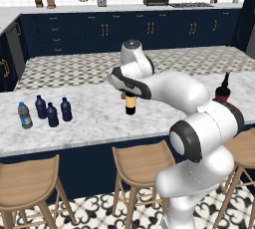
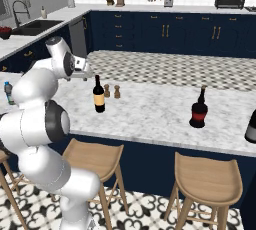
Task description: Move the plastic bottles in the middle to the plastics group, and the glass bottles in the middle to the glass group.
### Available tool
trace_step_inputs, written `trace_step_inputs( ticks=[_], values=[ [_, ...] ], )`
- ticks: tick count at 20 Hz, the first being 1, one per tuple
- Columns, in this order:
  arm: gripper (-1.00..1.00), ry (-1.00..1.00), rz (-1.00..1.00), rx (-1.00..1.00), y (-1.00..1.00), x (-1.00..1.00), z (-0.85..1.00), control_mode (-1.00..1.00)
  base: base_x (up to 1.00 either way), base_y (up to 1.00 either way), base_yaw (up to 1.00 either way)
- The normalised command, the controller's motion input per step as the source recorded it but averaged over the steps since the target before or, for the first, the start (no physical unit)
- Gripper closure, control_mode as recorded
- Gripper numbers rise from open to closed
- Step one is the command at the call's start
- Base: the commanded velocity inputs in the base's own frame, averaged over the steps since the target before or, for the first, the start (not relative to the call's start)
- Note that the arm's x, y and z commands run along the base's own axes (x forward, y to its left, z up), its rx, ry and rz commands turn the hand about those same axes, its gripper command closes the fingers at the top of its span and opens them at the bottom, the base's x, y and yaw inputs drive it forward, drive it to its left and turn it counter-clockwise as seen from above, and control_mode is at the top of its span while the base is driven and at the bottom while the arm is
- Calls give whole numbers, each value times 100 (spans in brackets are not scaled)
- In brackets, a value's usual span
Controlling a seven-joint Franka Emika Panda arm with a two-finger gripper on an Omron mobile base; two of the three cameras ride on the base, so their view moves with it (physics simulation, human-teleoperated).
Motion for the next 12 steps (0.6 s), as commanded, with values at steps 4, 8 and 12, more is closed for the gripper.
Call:
trace_step_inputs(
  ticks=[4, 8, 12],
  values=[
    [-100, 2, 0, 1, -54, -23, 0, -100, 0, 0, 0],
    [-100, 1, 0, 0, -56, 0, -2, -100, 0, 0, 0],
    [-100, 0, 3, 0, -11, 22, -4, -100, 0, 0, 0]
  ],
)
